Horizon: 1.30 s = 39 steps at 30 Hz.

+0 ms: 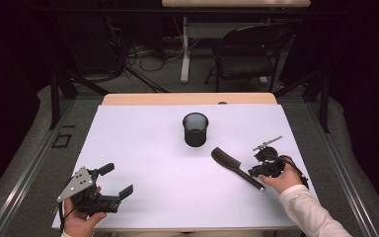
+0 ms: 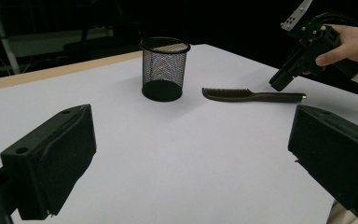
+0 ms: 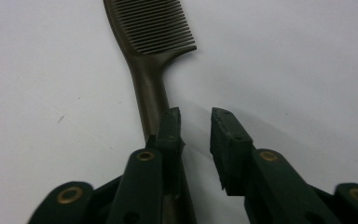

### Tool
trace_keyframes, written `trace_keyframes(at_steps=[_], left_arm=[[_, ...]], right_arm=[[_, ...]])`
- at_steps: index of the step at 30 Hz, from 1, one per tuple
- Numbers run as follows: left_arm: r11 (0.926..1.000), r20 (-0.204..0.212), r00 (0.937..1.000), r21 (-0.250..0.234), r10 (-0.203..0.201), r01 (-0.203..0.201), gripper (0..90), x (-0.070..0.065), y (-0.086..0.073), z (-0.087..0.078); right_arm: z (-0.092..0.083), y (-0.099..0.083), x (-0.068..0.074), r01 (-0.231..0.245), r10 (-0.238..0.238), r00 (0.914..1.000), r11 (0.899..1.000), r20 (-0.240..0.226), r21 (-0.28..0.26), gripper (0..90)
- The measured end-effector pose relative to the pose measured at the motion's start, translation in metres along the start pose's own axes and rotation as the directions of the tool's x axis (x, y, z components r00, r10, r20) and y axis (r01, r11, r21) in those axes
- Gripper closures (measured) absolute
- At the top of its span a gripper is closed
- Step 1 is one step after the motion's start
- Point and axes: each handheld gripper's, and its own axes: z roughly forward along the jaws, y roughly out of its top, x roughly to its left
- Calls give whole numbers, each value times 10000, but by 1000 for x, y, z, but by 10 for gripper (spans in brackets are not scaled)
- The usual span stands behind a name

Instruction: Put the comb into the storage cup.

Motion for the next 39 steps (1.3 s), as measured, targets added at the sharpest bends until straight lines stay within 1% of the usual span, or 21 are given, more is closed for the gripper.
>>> trace_keyframes(at_steps=[1, 3, 4, 8, 9, 11, 14, 15, 16, 17, 18, 21, 22, 28, 29, 31, 32, 34, 36, 37, 39], left_arm=[[10000, 1, 10000, 0, 0, 0, 10, 0, 0, 0], [10000, 0, 10000, 10, 4, -4, 9, 0, 0, 0], [10000, 1, 10000, 4, 7, -7, 9, 0, 0, 0], [10000, -19, 10000, 35, 11, -11, 10, 0, 0, 0], [10000, -30, 10000, 41, 8, -7, 10, 0, 0, 0], [10000, -31, 10000, 42, 8, -8, 10, 0, 0, 0], [10000, -27, 10000, 44, 8, -8, 9, 0, 0, 0], [10000, -24, 10000, 53, 9, -9, 10, 0, 0, 0], [10000, -23, 10000, 61, 6, -6, 10, 0, 0, 0], [10000, -27, 10000, 58, 5, -4, 10, 0, 0, 0], [10000, -26, 10000, 59, 7, -7, 10, 0, 0, 0], [10000, -25, 10000, 60, 5, -5, 10, 0, 0, 0], [10000, -23, 10000, 64, 3, -3, 10, 0, 0, 0], [9999, 5, 10000, 131, 21, -21, 9, -1, -1, 2], [9999, 8, 10000, 138, 18, -18, 10, -2, -1, 2], [9999, 4, 10000, 131, 10, -11, 10, -2, -1, 2], [9999, -4, 10000, 124, 20, -20, 10, -1, -1, 1], [9999, -3, 10000, 117, 11, -11, 10, -1, -1, 1], [9999, -6, 10000, 120, 16, -16, 10, -1, -1, 1], [9999, -5, 10000, 122, 19, -18, 9, -1, -1, 1], [9999, -7, 10000, 124, 22, -22, 9, -2, -1, 1]], right_arm=[[0, 1, 0, 2, -2, 10000, 9999, -25, -104, 693], [-2, 2, 0, 54, -54, 10000, 10000, -32, -11, 661], [-2, 3, 1, -30, 29, 10000, 10000, -77, -73, 644], [-2, 4, 2, -25, 24, 9999, 10000, -154, -65, 581], [-2, 4, 2, -25, 24, 9999, 9999, -137, -102, 569], [-3, 5, 2, 3, -2, 9999, 10000, -107, 75, 543], [-3, 5, 3, 50, -50, 9999, 10000, -121, -28, 529], [-2, 6, 3, 126, -129, 9998, 9998, -180, -173, 516], [-2, 6, 3, 145, -148, 9997, 9998, -176, -167, 503], [-2, 6, 2, 296, -300, 9994, 9993, -195, -224, 484], [-3, 6, 3, 361, -364, 9992, 9992, -140, -194, 476], [-2, 7, 4, 435, -442, 9988, 9984, -202, -366, 468], [-3, 7, 4, 511, -516, 9985, 9983, -183, -296, 468], [-3, 9, 6, 522, -519, 9984, 9986, -240, 108, 481], [-3, 10, 6, 665, -662, 9975, 9977, -232, 123, 481], [-3, 10, 7, 811, -816, 9964, 9965, -238, -199, 480], [-5, 11, 7, 841, -843, 9962, 9964, -235, -114, 474], [-6, 13, 7, 864, -868, 9960, 9961, -227, -178, 457], [-6, 15, 8, 1060, -1063, 9942, 9942, -164, -186, 411], [-8, 16, 8, 1135, -1135, 9935, 9935, -25, 101, 392], [-7, 18, 9, 1244, -1244, 9922, 9922, 20, 90, 388]])
